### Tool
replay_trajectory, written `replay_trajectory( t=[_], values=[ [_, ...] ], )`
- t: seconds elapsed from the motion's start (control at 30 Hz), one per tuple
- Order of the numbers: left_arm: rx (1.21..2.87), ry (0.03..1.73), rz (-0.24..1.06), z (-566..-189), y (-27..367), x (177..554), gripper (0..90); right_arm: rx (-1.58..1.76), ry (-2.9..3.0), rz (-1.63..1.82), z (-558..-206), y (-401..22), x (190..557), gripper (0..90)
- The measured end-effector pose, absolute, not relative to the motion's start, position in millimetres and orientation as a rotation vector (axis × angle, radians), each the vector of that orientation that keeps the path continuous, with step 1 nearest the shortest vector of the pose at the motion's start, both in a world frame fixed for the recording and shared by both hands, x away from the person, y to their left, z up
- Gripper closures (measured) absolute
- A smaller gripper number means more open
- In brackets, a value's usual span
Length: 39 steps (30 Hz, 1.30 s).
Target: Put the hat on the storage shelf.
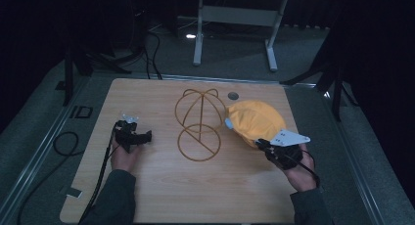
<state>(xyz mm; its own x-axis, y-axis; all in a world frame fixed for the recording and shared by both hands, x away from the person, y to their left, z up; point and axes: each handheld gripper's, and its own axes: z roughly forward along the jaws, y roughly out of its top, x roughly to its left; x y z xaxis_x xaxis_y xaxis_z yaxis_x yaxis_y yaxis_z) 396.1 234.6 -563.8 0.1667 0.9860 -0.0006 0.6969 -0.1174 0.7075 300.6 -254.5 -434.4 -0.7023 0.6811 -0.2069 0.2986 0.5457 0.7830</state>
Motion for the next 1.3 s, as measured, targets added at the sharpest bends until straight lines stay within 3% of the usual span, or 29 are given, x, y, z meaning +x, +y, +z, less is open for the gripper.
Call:
replay_trajectory(
  t=[0.43,1.3],
  values=[
    [1.88,1.589,0.657,-564,235,396,12.8,0.848,2.229,1.063,-414,-278,295,81.8],
    [1.88,1.589,0.657,-564,235,396,12.8,0.792,2.438,0.872,-411,-266,320,56.3]
  ],
)
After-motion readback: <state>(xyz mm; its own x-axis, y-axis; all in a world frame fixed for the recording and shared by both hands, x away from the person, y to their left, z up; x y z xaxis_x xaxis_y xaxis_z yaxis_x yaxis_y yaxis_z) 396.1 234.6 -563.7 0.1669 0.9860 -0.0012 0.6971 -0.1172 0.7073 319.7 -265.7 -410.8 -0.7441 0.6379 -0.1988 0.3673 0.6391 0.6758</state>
